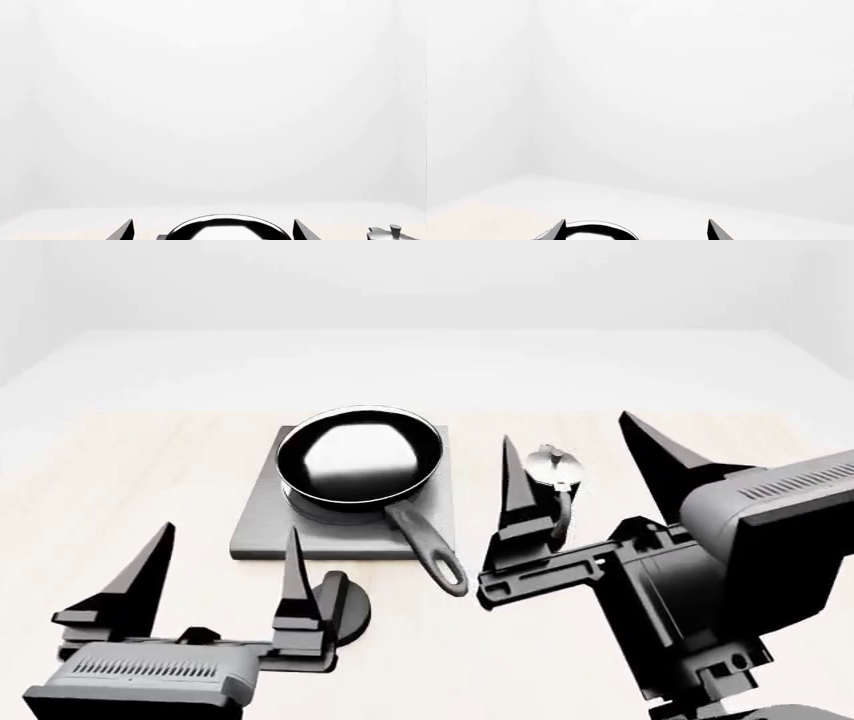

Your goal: Put the frying pan on the stove.

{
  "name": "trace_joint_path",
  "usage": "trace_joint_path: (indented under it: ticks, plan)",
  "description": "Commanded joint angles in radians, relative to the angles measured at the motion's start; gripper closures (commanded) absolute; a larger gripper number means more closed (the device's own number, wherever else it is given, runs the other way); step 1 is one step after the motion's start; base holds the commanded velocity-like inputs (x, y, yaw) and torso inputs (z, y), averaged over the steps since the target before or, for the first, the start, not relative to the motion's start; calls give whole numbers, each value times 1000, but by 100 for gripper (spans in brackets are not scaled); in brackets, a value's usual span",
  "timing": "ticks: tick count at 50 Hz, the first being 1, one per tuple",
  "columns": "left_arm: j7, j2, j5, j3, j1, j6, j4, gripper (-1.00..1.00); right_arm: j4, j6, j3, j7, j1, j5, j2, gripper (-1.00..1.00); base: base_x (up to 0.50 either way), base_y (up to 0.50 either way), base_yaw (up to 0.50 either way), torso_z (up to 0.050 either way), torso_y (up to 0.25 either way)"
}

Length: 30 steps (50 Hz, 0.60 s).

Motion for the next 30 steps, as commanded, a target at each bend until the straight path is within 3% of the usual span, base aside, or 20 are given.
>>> trace_joint_path:
  ticks: [1,6,10,19,30]
  plan:
    - [-13,-12,12,8,6,-19,49,-100,-48,-19,3,36,0,23,26,-100,0,0,0,0,0]
    - [-24,-23,0,-5,4,-37,88,-100,-55,-49,-18,66,38,56,49,-100,0,0,0,0,0]
    - [-27,-23,5,1,4,-41,104,-100,-56,-140,-119,109,99,59,116,-100,0,0,0,0,0]
    - [-43,-29,11,18,-12,-82,160,-100,-56,-474,-581,221,364,-13,310,-100,0,0,0,0,0]
    - [-70,-48,25,33,-18,-108,212,-100,-57,-748,-1184,352,791,-115,373,-100,0,0,0,0,0]
